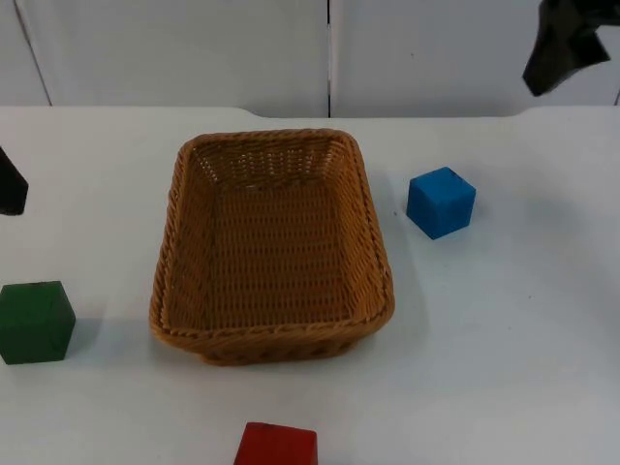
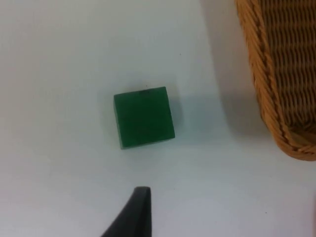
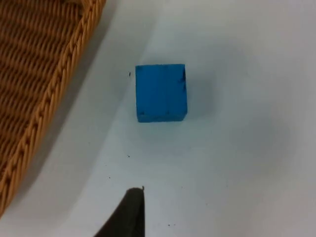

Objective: Pick up one cube with each hand and place exactly two cubes into the same basket, leaving the remaining cube outside.

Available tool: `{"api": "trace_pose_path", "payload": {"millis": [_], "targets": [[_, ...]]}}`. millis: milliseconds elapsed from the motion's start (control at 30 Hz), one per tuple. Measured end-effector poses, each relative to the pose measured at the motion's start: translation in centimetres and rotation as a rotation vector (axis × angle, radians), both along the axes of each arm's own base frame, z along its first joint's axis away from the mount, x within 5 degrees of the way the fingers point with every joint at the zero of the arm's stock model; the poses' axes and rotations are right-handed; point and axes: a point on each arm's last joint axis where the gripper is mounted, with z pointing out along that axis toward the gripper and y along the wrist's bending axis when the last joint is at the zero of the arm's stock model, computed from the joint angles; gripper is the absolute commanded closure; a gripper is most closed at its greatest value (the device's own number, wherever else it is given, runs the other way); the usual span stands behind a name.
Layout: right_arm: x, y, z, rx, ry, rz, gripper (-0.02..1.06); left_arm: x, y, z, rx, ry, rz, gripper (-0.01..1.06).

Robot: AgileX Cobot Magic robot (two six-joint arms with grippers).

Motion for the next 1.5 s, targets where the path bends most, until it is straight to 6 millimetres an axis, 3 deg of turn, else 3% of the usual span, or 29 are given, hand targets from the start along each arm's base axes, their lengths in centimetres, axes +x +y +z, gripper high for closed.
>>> {"api": "trace_pose_path", "payload": {"millis": [367,1067,1500], "targets": [[2.2,1.7,-3.3,0.049,0.073,0.091,-0.01,2.1,0.1,-2.1,0.011,0.023,0.010,0.00],[5.9,2.7,-11.7,0.010,0.027,0.125,-0.01,5.9,0.6,-9.1,0.048,0.143,0.053,0.00],[8.1,5.3,-14.2,0.007,0.007,0.169,-0.01,7.2,0.9,-12.0,0.081,0.142,0.074,0.00]]}}
